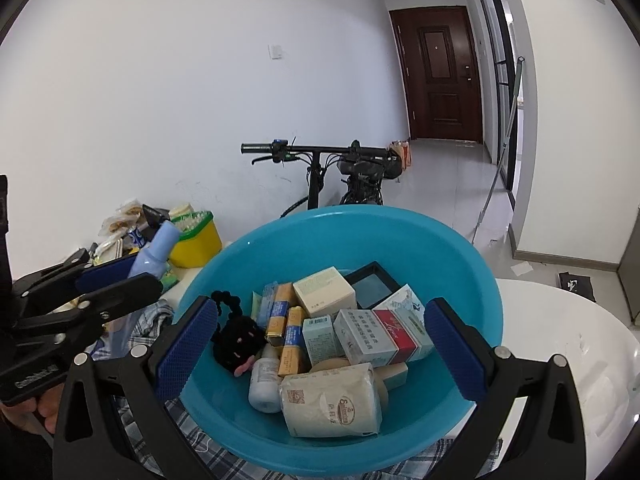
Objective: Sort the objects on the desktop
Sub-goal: 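Carry the blue lotion tube over the basin with the left gripper, then grasp the teal tube on the shirt with right gripper while left holds blue tube over basin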
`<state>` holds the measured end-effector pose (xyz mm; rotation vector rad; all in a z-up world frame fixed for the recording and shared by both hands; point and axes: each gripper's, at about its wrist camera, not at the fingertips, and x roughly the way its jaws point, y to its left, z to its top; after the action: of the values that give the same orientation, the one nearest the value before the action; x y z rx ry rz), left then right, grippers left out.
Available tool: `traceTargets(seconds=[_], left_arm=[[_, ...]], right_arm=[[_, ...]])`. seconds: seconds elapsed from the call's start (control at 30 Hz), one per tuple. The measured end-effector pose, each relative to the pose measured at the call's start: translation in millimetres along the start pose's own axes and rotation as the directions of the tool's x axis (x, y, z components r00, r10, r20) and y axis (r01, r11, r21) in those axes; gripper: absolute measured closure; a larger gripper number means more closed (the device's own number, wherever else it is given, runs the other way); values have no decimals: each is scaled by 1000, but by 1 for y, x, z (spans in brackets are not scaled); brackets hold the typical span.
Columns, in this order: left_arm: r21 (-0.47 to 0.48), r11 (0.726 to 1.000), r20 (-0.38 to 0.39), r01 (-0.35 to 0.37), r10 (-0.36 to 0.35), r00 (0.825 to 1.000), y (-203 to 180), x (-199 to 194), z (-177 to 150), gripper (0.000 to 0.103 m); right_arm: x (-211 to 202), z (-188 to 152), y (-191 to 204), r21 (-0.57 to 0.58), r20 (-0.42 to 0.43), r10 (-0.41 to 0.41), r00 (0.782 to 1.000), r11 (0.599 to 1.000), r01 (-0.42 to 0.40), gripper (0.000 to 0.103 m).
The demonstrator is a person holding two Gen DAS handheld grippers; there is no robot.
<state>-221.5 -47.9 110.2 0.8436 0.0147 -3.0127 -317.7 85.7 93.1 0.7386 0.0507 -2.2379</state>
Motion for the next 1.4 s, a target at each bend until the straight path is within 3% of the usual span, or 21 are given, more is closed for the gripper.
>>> traceTargets(seconds=[0.3,0.77,0.93,1.03,1.1,1.2,1.3,1.4], left_arm=[[-37,999,-44,20,-22,999,15,34,-14,71],[-20,1000,-55,-4,3,998,19,40,-19,71],[-36,999,-65,4,-7,998,22,43,-20,71],[-50,998,-73,48,-51,996,22,42,-19,71],[-39,999,-68,25,-28,997,21,42,-19,71],[-57,997,-64,50,-54,996,23,39,-18,71],[-70,995,-47,77,-81,996,23,31,-14,71],[-84,989,-30,124,-127,991,19,21,-10,71]], right_arm=[[12,-6,-3,-4,-38,-32,999,999,32,0],[17,-7,2,-23,-49,-40,998,999,39,0],[8,-4,5,-36,-40,-48,998,998,47,0],[-1,0,10,-55,-25,-50,998,997,48,0],[-7,-1,13,-65,-19,-53,998,997,51,0],[-20,-13,24,-98,-42,-48,998,994,44,0],[-38,-34,41,-180,-90,-93,992,981,76,0],[-59,-66,58,-232,-131,-63,989,972,31,0]])
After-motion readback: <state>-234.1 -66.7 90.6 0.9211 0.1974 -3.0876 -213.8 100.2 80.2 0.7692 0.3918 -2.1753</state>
